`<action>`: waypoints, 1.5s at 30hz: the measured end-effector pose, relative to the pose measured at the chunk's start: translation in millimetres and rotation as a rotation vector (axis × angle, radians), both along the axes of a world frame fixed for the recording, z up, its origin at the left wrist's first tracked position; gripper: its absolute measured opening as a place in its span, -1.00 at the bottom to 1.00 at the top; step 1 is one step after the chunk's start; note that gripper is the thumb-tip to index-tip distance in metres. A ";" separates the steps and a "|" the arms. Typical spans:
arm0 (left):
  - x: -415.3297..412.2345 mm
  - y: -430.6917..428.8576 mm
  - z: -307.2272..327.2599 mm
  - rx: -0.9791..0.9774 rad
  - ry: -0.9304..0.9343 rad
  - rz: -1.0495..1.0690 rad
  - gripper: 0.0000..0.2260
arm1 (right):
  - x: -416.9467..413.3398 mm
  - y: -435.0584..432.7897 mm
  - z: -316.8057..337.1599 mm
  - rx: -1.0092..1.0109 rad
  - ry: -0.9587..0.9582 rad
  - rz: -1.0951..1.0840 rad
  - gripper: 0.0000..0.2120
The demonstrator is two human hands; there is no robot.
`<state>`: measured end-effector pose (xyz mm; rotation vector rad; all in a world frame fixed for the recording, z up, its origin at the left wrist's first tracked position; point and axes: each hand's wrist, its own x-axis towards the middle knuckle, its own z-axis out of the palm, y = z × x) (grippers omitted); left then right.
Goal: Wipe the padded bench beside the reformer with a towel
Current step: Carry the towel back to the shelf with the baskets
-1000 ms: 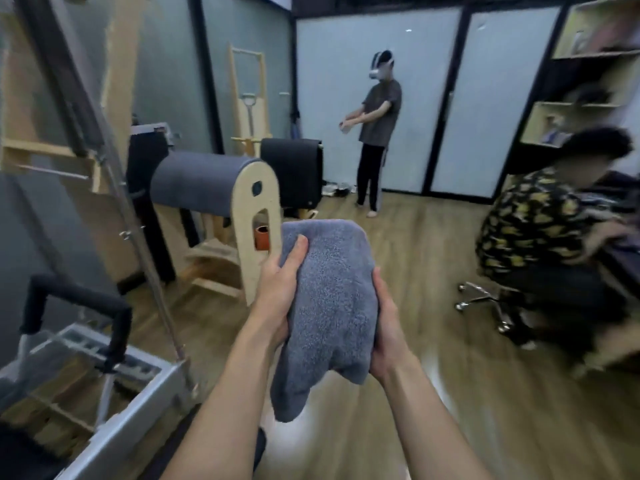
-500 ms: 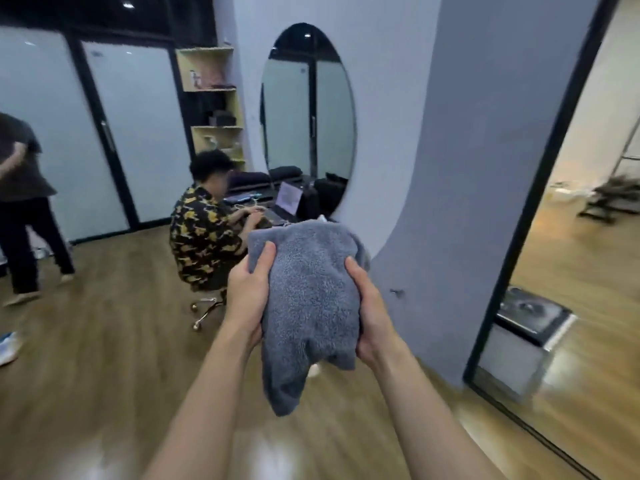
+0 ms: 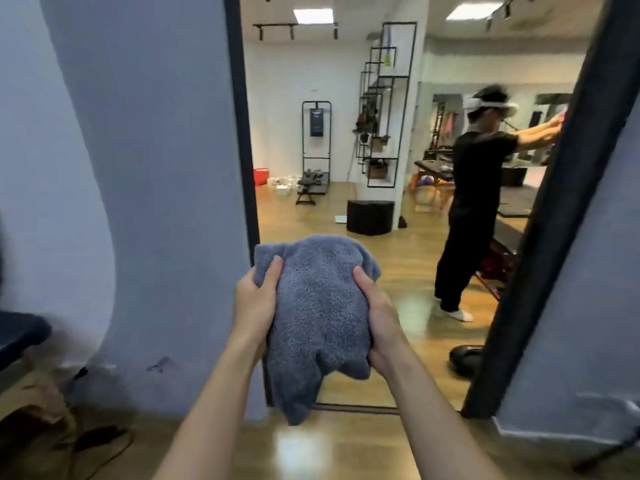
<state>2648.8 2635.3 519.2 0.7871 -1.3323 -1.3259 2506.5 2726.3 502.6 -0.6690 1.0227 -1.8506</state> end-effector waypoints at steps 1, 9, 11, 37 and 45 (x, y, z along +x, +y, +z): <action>-26.3 -14.8 -1.5 0.001 0.001 -0.052 -0.77 | -23.7 -6.0 -1.4 0.010 0.010 -0.054 -0.45; -226.4 -146.2 -35.7 0.029 -0.034 -0.246 -0.80 | -211.9 -112.8 -31.8 0.040 0.045 -0.261 -0.59; -272.9 -187.4 -35.1 0.051 -0.014 -0.239 -0.80 | -258.8 -155.7 -30.8 0.053 0.049 -0.262 -0.62; -783.0 -888.2 16.4 0.225 0.113 -0.386 -0.66 | -805.0 -856.3 14.9 -0.003 0.155 -0.165 -0.58; -913.3 -1146.1 14.7 0.185 -0.060 -0.170 -0.66 | -960.7 -1134.9 30.2 0.119 0.238 -0.146 -0.87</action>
